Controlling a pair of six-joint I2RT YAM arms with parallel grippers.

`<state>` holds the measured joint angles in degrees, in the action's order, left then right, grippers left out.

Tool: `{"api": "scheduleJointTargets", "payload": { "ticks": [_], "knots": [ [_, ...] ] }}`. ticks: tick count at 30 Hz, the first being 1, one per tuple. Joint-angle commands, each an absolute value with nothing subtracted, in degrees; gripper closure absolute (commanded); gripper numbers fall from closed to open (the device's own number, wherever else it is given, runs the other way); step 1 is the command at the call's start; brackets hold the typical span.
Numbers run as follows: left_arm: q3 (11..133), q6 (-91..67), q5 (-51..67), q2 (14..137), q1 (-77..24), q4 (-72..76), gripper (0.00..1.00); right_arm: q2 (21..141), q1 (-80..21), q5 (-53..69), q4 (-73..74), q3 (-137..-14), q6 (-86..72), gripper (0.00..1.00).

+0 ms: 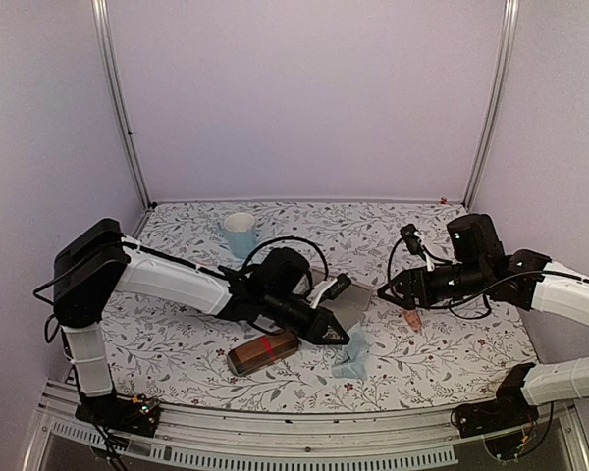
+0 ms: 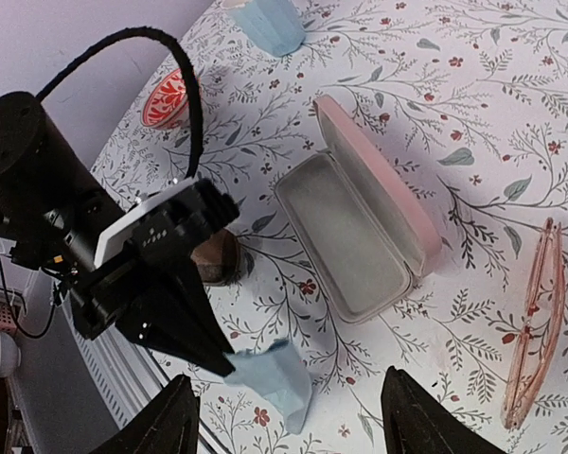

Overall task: Organize the sunglasses
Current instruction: Place the glasses cleaning cloth at the center of the board.

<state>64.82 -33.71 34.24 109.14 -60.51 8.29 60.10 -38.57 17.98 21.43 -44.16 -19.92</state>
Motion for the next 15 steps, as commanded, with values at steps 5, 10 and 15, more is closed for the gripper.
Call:
{"api": "scheduleJointTargets", "payload": {
  "ticks": [5, 10, 15],
  "knots": [
    [62.41, -30.69, 34.03, 111.64, -53.82, 6.79, 0.87, 61.7, -38.54, 20.05, 18.52, -39.24, -22.51, 0.33],
    [63.54, -27.21, 29.53, 110.43, -52.95, 2.97, 0.77, 63.96, -41.77, 19.93, 15.57, -37.19, -23.74, 0.34],
    [63.41, -25.17, 25.23, 107.69, -52.64, 0.58, 0.7, 67.41, -48.53, 17.22, 13.95, -36.4, -24.8, 0.42]
  ]
}}
